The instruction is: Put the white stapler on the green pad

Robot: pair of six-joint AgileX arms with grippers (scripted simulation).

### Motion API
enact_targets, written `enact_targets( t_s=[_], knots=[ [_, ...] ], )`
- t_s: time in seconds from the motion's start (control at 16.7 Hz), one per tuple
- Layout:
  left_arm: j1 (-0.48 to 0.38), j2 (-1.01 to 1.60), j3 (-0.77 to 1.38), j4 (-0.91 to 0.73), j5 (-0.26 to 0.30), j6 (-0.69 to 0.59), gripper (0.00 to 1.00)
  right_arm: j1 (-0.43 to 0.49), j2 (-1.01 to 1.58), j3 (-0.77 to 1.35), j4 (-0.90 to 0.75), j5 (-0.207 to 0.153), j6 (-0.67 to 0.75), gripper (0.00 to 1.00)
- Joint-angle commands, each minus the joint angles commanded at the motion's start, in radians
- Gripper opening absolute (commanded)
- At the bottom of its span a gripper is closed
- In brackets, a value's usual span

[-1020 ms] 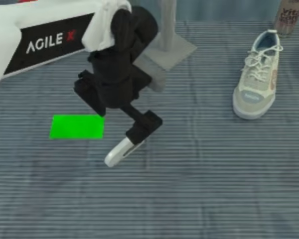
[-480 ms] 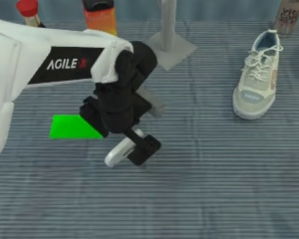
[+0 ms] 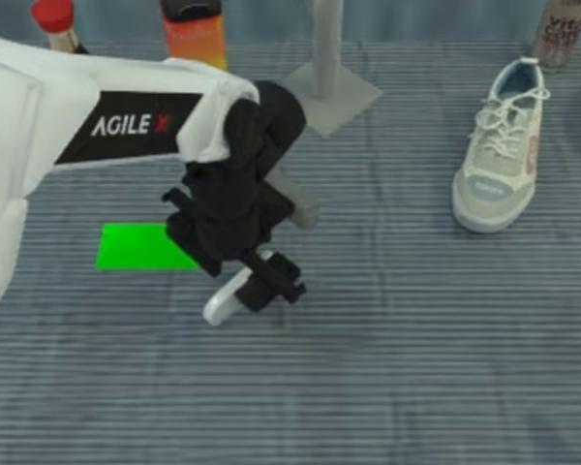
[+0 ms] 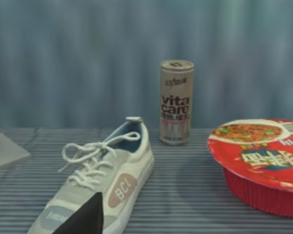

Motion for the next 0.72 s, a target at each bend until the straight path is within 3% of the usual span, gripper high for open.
enact_targets(
  t_s=[0.36,0.72],
  knots=[
    [0.0,0.0,0.0,0.0,0.0,0.0,0.02,0.0,0.0,0.0,0.0,0.0,0.0,1.0],
    [0.0,0.0,0.0,0.0,0.0,0.0,0.0,0.0,0.0,0.0,0.0,0.0,0.0,1.0]
  ],
)
